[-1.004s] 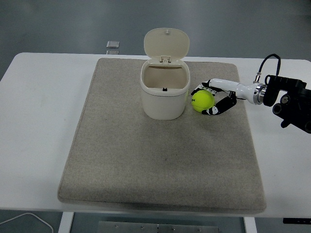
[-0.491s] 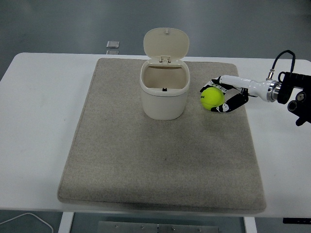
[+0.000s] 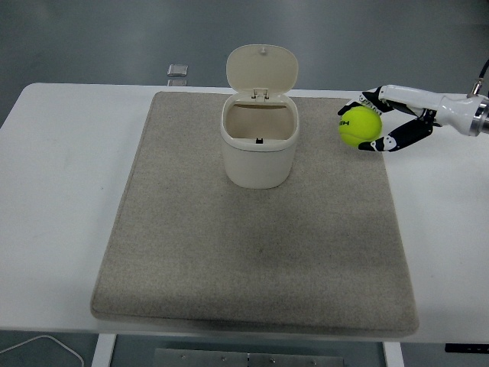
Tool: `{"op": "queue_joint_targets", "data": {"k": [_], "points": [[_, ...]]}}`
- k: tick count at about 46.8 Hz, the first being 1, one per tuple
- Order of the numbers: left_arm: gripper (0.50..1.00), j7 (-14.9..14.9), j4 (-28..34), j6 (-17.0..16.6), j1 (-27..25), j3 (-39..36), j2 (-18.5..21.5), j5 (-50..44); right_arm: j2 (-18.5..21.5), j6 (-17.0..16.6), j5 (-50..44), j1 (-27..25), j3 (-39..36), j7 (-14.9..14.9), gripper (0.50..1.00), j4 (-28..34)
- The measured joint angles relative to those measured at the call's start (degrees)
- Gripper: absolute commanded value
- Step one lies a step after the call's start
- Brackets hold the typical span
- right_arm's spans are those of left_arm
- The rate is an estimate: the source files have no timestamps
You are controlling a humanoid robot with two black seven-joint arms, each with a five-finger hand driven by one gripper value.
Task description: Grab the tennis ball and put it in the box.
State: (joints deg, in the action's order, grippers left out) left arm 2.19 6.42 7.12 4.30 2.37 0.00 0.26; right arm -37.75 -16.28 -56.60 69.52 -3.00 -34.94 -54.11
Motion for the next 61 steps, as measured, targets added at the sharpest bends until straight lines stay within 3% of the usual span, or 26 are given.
{"op": "queue_joint_targets", "data": {"k": [10,36,44,61], "points": [[0.996,0.0,0.0,0.0,0.01,0.01,0.0,0.0,0.6,-1.62,0.01,1.74,-2.07,-0.07,0.5,-2.49],[0.996,0.0,0.0,0.0,0.0,0.02,0.0,0.0,12.57,2.81,-0.22,6.44,-1.41,-0.06,0.5,-2.49],[0.996,0.0,0.0,0.0,0.0,0.0,0.0,0.0,14.12,4.95,-0.65,6.5,-1.04,-0.02,0.5,-2.11],[0.996,0.01,0.0,0.0,0.0,0.01,0.0,0.02,17.59,5.64,-0.53,6.24,1.1,2.22,0.5,0.99]]}}
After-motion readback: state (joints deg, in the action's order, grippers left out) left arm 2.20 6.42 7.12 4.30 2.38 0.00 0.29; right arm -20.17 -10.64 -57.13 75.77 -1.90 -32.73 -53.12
